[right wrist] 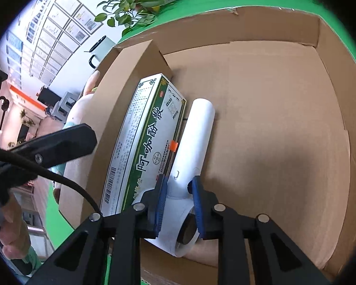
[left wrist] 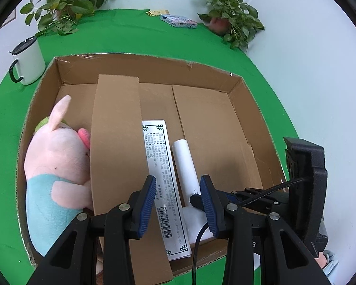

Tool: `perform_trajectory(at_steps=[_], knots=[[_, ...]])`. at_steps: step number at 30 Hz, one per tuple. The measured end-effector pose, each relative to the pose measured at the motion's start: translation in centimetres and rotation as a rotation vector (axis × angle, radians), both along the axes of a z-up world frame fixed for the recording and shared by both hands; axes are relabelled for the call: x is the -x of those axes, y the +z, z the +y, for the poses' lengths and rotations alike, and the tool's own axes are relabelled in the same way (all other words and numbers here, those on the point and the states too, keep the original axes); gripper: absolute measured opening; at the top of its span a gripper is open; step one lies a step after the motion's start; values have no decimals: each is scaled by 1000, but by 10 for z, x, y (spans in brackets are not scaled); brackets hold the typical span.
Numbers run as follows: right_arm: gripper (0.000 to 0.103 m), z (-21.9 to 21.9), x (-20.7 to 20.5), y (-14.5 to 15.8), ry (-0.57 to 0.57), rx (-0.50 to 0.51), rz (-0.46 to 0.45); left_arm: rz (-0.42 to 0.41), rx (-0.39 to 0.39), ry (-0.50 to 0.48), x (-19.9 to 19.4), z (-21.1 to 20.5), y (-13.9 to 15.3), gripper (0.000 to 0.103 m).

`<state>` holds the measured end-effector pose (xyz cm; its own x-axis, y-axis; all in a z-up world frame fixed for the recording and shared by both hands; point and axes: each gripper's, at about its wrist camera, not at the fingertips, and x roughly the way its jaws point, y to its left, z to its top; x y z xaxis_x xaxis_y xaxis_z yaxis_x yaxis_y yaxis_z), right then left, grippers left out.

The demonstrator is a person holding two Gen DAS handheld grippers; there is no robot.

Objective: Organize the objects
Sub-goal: 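Release the fan and withdraw the right tool from the box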

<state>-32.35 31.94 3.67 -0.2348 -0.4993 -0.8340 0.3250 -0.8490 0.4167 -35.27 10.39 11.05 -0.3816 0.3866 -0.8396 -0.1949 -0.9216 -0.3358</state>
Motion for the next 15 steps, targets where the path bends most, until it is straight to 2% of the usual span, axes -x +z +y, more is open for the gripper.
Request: perform_trajectory(at_steps=[6, 8, 9, 10, 11, 12, 13, 15], knots=[[22, 3, -4, 1, -21, -1, -3, 57, 18, 15, -9, -1, 5, 37], [25, 5, -6, 2, -44, -23, 8, 95, 32, 32, -16, 1, 9, 42], [33, 5, -8, 4, -49, -33, 20, 125, 40, 40, -21, 1, 13, 47], [50, 7, -13, 8, -57, -45, 41, 152, 45, 48, -27, 1, 16, 50], [60, 10, -19, 14, -71, -53, 77, 198, 49, 63, -35, 0, 23, 52], [74, 12, -25, 20, -85, -58, 116, 233, 49, 75, -43, 0, 28, 57], [79, 15, -33, 26, -101, -65, 159, 262, 48, 85, -49, 0, 32, 63], [80, 21, -50, 37, -131, -98, 230, 316, 52, 103, -65, -1, 40, 68]])
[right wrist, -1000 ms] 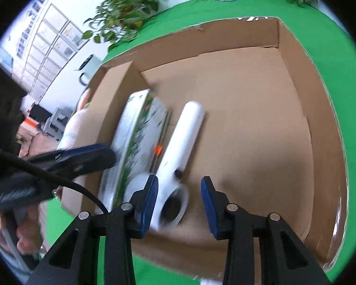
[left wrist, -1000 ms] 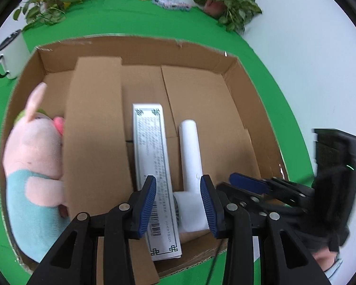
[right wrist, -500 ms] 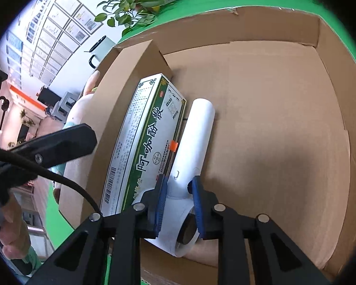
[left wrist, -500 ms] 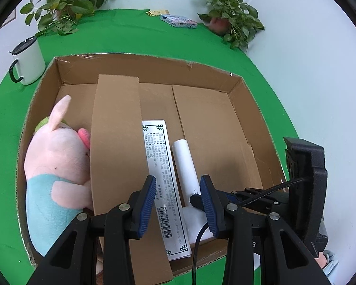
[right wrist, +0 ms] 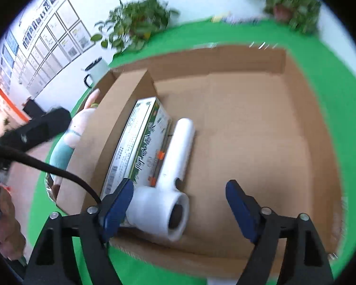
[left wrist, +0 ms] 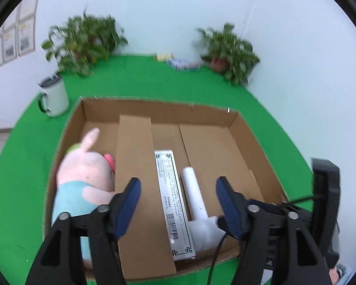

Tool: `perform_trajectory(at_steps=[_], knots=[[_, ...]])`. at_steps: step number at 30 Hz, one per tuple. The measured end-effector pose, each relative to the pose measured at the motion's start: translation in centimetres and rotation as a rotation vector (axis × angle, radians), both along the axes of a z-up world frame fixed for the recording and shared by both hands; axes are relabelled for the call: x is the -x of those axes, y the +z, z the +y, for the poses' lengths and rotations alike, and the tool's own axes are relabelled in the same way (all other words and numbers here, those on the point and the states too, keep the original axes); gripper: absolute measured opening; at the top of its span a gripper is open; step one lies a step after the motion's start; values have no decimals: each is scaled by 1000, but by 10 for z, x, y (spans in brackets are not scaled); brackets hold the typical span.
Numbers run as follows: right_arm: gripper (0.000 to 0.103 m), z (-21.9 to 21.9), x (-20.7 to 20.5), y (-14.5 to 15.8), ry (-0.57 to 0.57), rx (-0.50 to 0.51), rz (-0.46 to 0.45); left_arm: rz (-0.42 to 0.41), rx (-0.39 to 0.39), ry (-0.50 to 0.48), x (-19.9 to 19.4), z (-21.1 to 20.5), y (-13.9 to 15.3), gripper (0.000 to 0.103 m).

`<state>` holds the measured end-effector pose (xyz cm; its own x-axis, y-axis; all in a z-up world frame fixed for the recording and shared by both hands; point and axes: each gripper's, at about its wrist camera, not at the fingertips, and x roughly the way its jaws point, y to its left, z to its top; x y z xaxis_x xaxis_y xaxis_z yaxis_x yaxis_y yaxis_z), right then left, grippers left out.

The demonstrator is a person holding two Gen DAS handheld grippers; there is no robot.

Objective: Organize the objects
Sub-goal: 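Release the fan and withdraw the right tool from the box, then move the right tool to the white rectangular device and open its fingers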

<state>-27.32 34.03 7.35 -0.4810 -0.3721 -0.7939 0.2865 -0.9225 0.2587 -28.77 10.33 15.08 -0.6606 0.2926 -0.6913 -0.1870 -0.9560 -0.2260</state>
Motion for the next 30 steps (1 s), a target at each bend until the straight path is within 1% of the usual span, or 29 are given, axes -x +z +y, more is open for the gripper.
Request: perform_trajectory(at_steps=[2, 3, 5, 7, 9, 13, 17, 23, 27, 30], knots=[[81, 4, -22, 7, -34, -62, 74, 67, 30, 18, -21, 2, 9, 73], [82, 5, -33, 9, -51, -89, 107, 125, 50, 34, -36, 6, 13, 79], [82, 6, -61, 14, -58, -128, 177, 199, 78, 55, -59, 12, 19, 87], [84, 7, -90, 16, -76, -167, 248, 273, 115, 78, -86, 19, 22, 99], [84, 11, -111, 16, -116, -176, 286, 321, 145, 99, -112, 27, 20, 102], [85, 26, -141, 17, -186, -169, 313, 336, 149, 125, -149, 36, 11, 102], [85, 27, -156, 15, -187, -213, 346, 351, 165, 145, -179, 44, 4, 102], [87, 27, -171, 18, -179, -232, 377, 351, 151, 166, -199, 41, 4, 102], [94, 24, -177, 21, -172, -233, 405, 354, 164, 180, -208, 39, 4, 102], [102, 24, -180, 23, -177, -211, 423, 361, 170, 184, -212, 38, 3, 102]])
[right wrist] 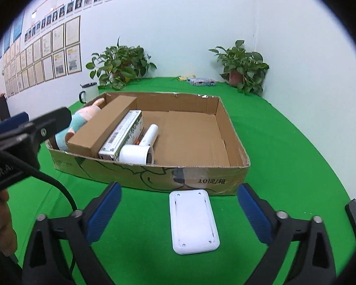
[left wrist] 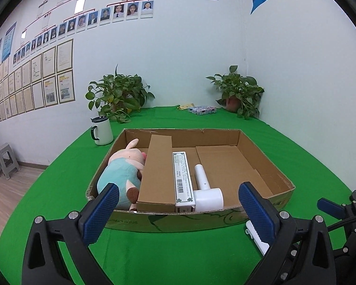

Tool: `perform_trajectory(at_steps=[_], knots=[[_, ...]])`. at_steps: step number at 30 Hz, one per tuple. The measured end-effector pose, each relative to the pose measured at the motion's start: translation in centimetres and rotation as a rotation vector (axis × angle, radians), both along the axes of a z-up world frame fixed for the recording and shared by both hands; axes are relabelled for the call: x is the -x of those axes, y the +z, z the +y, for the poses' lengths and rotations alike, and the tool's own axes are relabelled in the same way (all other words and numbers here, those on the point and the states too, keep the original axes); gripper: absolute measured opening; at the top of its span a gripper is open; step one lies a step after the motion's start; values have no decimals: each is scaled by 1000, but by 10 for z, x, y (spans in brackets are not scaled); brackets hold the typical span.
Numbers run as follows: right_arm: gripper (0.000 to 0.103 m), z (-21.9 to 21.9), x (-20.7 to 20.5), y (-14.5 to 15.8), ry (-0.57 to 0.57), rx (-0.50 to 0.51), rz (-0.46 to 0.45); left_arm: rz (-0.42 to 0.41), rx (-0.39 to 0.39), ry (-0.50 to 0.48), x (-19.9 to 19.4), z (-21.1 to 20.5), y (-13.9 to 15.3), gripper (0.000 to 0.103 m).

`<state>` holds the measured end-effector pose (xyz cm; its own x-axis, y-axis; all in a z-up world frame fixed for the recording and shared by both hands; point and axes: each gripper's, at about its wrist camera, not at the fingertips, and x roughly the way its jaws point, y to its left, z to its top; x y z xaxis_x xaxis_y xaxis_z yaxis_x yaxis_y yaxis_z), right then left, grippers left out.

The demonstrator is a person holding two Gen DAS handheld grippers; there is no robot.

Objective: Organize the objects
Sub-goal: 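Move the right tool to the white rectangular device and open its fingers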

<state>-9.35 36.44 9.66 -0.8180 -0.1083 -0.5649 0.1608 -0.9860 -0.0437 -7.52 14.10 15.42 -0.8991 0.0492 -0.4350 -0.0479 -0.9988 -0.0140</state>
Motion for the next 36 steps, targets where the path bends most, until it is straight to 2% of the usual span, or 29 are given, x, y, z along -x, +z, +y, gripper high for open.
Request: perform_trajectory(at_steps=[6, 10, 14, 19, 23, 24, 26, 28, 29, 33, 36], knots=[[102, -2, 0, -3, 11, 10, -3, 5, 8, 7, 2, -4, -2, 102], [102, -5, -1, -7, 43, 11, -7, -23, 9, 7, 7, -8, -11, 102], [102, 6, 1, -24, 115, 49, -70, -114, -22, -37, 16, -19, -40, 102], [102, 45, 14, -59, 90, 77, -186, -275, -67, -80, 29, -36, -92, 100], [102, 49, 27, -85, 134, 109, -314, -344, -134, -100, 40, -42, -115, 96], [101, 46, 30, -91, 143, 113, -336, -348, -141, -111, 41, -42, -118, 94], [91, 37, 33, -98, 149, 94, -355, -360, -168, -132, 45, -40, -120, 94], [69, 30, 33, -100, 141, 46, -344, -378, -209, -156, 49, -38, -123, 89], [66, 25, 32, -99, 132, 10, -344, -388, -221, -165, 49, -38, -122, 88], [66, 22, 15, -98, 119, 15, -369, -450, -307, -241, 49, -35, -126, 75], [68, 21, -24, -95, 133, 86, -407, -557, -411, -347, 40, -27, -136, 75]])
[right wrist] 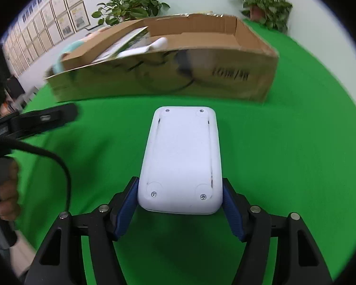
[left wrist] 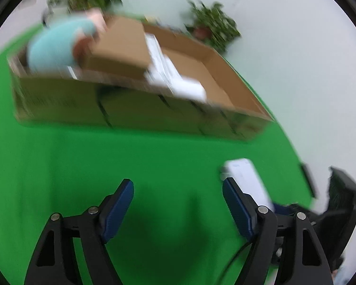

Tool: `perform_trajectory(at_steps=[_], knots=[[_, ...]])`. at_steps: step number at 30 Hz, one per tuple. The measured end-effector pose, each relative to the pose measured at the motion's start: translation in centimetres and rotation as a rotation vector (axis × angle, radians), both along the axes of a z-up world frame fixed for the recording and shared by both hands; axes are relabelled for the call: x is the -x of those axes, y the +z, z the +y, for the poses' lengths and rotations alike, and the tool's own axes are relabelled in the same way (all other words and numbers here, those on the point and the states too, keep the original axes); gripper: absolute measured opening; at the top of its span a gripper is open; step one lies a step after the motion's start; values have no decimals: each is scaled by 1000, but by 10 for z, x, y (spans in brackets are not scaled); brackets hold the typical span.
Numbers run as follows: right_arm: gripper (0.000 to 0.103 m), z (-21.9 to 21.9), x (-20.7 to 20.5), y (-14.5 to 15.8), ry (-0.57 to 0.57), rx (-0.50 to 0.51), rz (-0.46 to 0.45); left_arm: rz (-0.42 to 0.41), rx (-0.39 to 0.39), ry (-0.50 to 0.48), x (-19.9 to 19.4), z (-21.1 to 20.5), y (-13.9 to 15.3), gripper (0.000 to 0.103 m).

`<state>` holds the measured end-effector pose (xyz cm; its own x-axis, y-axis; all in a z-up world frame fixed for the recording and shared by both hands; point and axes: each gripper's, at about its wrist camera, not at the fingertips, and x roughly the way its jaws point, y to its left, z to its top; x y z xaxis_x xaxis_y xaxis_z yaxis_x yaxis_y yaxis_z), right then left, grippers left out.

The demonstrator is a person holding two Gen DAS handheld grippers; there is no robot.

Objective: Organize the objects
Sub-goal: 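Move the right tool to the white rectangular device and open its fingers, then grasp the white rectangular device with the right tool and lift it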

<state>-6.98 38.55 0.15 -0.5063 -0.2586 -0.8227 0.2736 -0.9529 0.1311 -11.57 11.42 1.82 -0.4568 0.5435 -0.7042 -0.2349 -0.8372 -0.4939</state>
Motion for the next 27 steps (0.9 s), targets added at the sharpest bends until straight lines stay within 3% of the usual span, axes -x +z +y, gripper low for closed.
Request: perform_trajectory(at_steps=[2, 3, 6, 11, 20, 24, 27], knots=[[85, -4, -25, 4, 49, 48, 17, -106, -116, -85, -7, 6, -14, 75], [92, -8, -39, 5, 67, 36, 48, -112, -164, -104, -10, 9, -16, 75], [94, -18, -56, 7, 99, -40, 126, -173, -240, -172, -11, 23, -24, 75], [94, -17, -47, 10, 89, -42, 141, -210, -271, -259, -4, 54, -30, 75], [92, -15, -21, 3, 72, -41, 114, -265, -286, -227, 8, 68, -43, 44], [77, -17, -21, -2, 51, -81, 99, -280, -279, -218, 7, 70, -50, 25], [70, -17, -28, -2, 47, -120, 111, -274, -275, -215, -1, 69, -52, 23]])
